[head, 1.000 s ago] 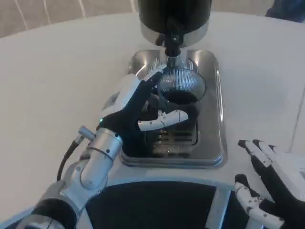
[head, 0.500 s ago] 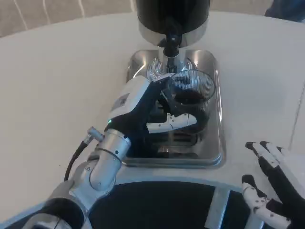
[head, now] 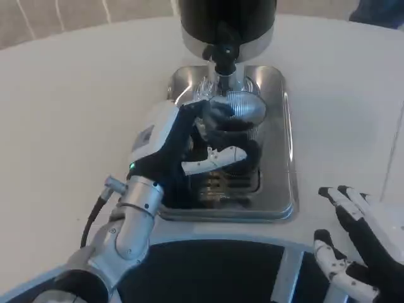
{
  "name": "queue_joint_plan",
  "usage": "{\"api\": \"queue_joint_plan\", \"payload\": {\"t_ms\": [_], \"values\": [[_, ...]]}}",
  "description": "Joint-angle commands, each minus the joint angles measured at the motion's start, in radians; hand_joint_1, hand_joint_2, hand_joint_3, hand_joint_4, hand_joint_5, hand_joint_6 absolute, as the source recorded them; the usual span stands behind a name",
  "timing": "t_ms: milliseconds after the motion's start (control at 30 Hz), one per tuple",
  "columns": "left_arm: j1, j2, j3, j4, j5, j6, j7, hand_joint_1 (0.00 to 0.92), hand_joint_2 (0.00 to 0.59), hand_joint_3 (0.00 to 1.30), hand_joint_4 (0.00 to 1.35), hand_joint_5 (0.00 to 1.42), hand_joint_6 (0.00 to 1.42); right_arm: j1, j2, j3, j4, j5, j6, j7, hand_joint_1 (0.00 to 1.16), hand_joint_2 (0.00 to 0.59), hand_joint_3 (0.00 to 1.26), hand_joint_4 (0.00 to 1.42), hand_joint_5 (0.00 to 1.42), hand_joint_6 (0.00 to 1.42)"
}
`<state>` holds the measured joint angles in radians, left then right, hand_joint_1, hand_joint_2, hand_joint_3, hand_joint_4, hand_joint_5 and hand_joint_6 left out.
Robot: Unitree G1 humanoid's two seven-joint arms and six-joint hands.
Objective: Grasp the cup under the faucet to collect the drink, then remove the cup.
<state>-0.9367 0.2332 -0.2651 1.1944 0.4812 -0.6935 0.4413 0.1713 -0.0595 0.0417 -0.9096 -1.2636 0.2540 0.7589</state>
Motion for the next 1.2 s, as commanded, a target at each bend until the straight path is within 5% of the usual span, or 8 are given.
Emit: {"api": "queue_joint_plan", "payload": {"t_ms": [33,433,1200], "values": [[0.015,-0.003,0.013,-0.004,-0.002,0.000,0.060,0.479,0.083,0.79,0.87,1.17,1.42,-0.003,-0.001,0.000,0.009,-0.002,0.002,0.005,0.11,0.586,0.07,0.00,0.00,0.00],[0.049,0.016,0.037,-0.024,-0.018,-0.051,0.087,0.551,0.107,0.96,1.09,1.37,1.42,-0.010,0.001,0.006,0.023,-0.007,0.001,-0.001,0.13,0.586,0.08,0.00,0.00,0.00],[0.139,0.157,0.084,-0.101,-0.025,-0.233,0.011,0.556,0.102,0.98,1.13,1.40,1.42,-0.056,0.000,0.013,0.045,-0.003,0.002,-0.008,0.14,0.582,0.06,0.00,0.00,0.00]]}}
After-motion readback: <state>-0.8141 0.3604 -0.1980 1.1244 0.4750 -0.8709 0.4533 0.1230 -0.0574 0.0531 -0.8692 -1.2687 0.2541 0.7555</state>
